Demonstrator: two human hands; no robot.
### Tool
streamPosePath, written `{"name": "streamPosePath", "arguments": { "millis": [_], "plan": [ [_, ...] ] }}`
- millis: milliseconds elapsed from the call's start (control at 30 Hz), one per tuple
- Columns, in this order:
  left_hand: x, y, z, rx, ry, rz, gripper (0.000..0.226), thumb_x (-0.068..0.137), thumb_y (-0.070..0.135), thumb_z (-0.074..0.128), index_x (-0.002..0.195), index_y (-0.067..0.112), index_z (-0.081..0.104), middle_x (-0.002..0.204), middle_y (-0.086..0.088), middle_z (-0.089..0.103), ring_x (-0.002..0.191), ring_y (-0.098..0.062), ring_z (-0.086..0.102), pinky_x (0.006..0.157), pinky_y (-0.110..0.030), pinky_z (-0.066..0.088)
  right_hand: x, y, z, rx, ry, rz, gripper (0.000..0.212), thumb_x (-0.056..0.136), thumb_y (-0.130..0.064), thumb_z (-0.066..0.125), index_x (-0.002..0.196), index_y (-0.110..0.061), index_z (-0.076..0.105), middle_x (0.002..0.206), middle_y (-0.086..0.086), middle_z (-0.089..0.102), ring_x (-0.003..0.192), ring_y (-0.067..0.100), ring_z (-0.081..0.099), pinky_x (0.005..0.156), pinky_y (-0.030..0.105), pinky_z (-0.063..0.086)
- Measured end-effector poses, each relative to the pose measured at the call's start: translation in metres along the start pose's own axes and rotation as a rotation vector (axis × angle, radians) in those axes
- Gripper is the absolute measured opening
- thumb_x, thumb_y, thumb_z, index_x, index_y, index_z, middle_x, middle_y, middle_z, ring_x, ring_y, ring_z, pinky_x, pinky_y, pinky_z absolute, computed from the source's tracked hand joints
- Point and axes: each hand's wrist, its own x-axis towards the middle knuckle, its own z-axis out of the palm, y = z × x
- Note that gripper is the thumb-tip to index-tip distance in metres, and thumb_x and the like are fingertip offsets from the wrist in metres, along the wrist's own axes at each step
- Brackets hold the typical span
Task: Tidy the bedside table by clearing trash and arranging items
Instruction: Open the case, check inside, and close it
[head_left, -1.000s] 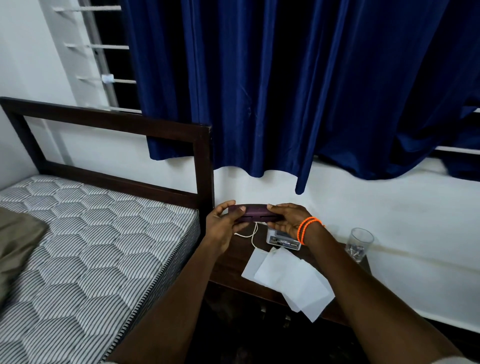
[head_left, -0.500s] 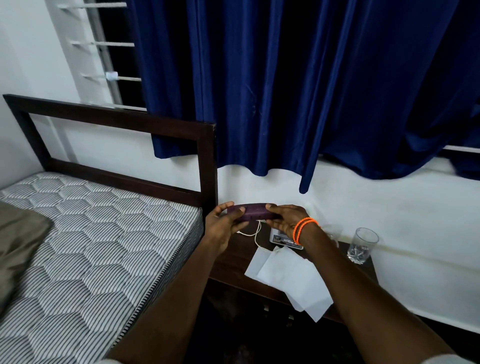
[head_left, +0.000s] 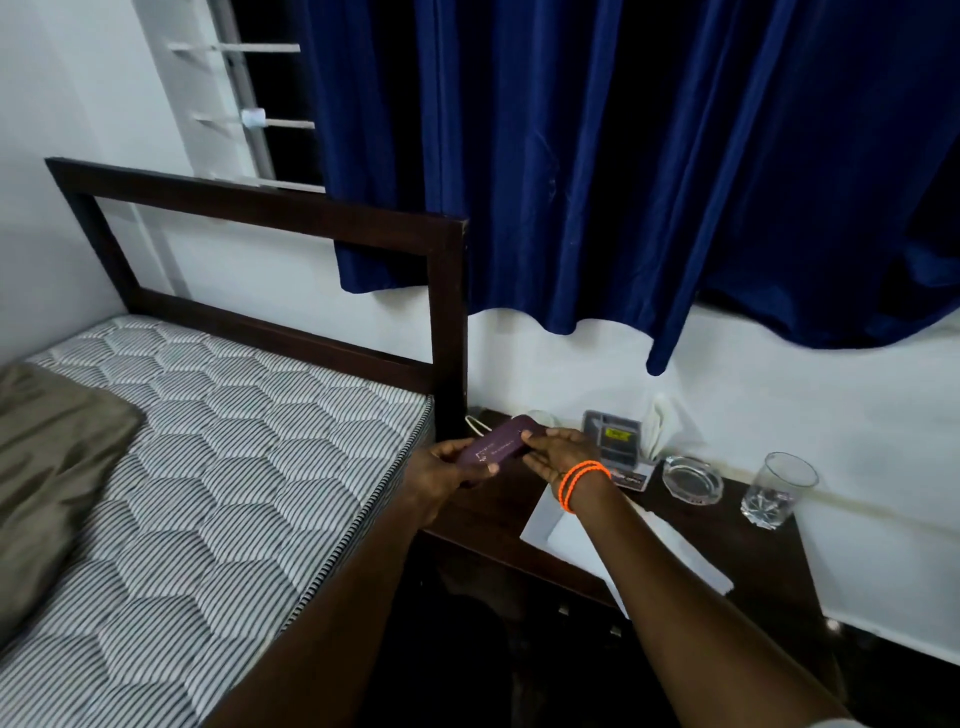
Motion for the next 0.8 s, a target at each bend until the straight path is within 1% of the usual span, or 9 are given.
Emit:
{"name": "streamPosePath", "arguments": {
  "millis": [67,133,233,367,400,500,567,633,800],
  "plan": [
    [0.004,-0.012,-0.012,0.156,0.038,0.033,0.074,0.05,0.024,0.102,0.118,0.012,0.075,0.101,-0.005,0.08,0.093,-0.022,0.078,0.088,-0.043,0.063,0.01,0.017,0.007,-0.025,0.001,0.017,0.032,0.079,0.01,0.074,0.086,-0.012,0.052,0.089,0.014,0.065,0.083,0.026,0.064,0.073,0.037,0.057],
    [0.01,-0.025,-0.022,0.354,0.056,0.084,0.078,0.044,0.043,0.101,0.115,0.019,0.078,0.094,0.003,0.081,0.085,-0.012,0.077,0.085,-0.032,0.063,0.023,0.034,0.013,-0.053,0.009,0.04,0.03,0.08,0.009,0.073,0.084,-0.013,0.053,0.084,0.012,0.064,0.077,0.022,0.063,0.069,0.035,0.056],
    [0.017,-0.039,-0.03,0.553,0.09,0.135,0.058,0.052,0.046,0.098,0.104,0.026,0.082,0.081,0.009,0.08,0.075,-0.007,0.076,0.072,-0.021,0.059,0.042,0.057,0.019,-0.103,0.018,0.073,0.029,0.081,0.007,0.074,0.082,-0.014,0.054,0.079,0.01,0.062,0.068,0.018,0.059,0.063,0.032,0.054],
    [0.032,-0.055,-0.035,0.641,0.14,0.097,0.054,0.054,0.043,0.097,0.102,0.023,0.082,0.08,0.009,0.078,0.067,-0.003,0.07,0.061,-0.006,0.05,0.065,0.087,0.025,-0.159,0.055,0.1,0.028,0.079,0.004,0.076,0.084,-0.015,0.056,0.078,0.01,0.061,0.066,0.018,0.058,0.06,0.031,0.051],
    [0.034,-0.06,-0.035,0.675,0.154,0.079,0.059,0.053,0.049,0.096,0.104,0.023,0.082,0.082,0.009,0.078,0.068,-0.001,0.07,0.065,-0.007,0.052,0.07,0.093,0.026,-0.171,0.066,0.101,0.027,0.079,0.004,0.077,0.085,-0.014,0.057,0.076,0.011,0.062,0.065,0.018,0.058,0.06,0.032,0.052],
    [0.045,-0.077,-0.038,0.721,0.176,0.026,0.08,0.042,0.07,0.086,0.11,0.028,0.08,0.091,0.01,0.08,0.078,-0.001,0.073,0.08,-0.026,0.061,0.084,0.11,0.028,-0.26,0.097,0.093,0.03,0.075,0.0,0.082,0.095,-0.009,0.061,0.068,0.013,0.063,0.058,0.021,0.058,0.062,0.035,0.053],
    [0.05,-0.086,-0.038,0.737,0.207,0.01,0.082,0.04,0.073,0.083,0.109,0.028,0.08,0.09,0.007,0.08,0.079,-0.004,0.074,0.079,-0.03,0.062,0.091,0.118,0.029,-0.347,0.149,0.053,0.029,0.072,-0.004,0.085,0.091,-0.011,0.064,0.064,0.012,0.064,0.053,0.021,0.058,0.06,0.035,0.054],
    [0.052,-0.087,-0.036,0.764,0.246,0.016,0.085,0.039,0.079,0.078,0.11,0.031,0.079,0.09,0.006,0.08,0.079,-0.007,0.075,0.077,-0.031,0.062,0.096,0.124,0.032,-0.403,0.195,0.014,0.027,0.068,-0.009,0.088,0.083,-0.014,0.066,0.07,0.015,0.07,0.057,0.024,0.062,0.067,0.041,0.059],
    [0.047,-0.075,-0.03,0.843,0.277,0.024,0.068,0.055,0.067,0.083,0.115,0.036,0.075,0.095,0.002,0.08,0.091,-0.017,0.075,0.079,-0.032,0.06,0.114,0.138,0.035,-0.427,0.215,-0.004,0.03,0.06,-0.017,0.091,0.073,-0.022,0.065,0.079,0.015,0.075,0.071,0.031,0.073,0.078,0.048,0.062]
  ]
}}
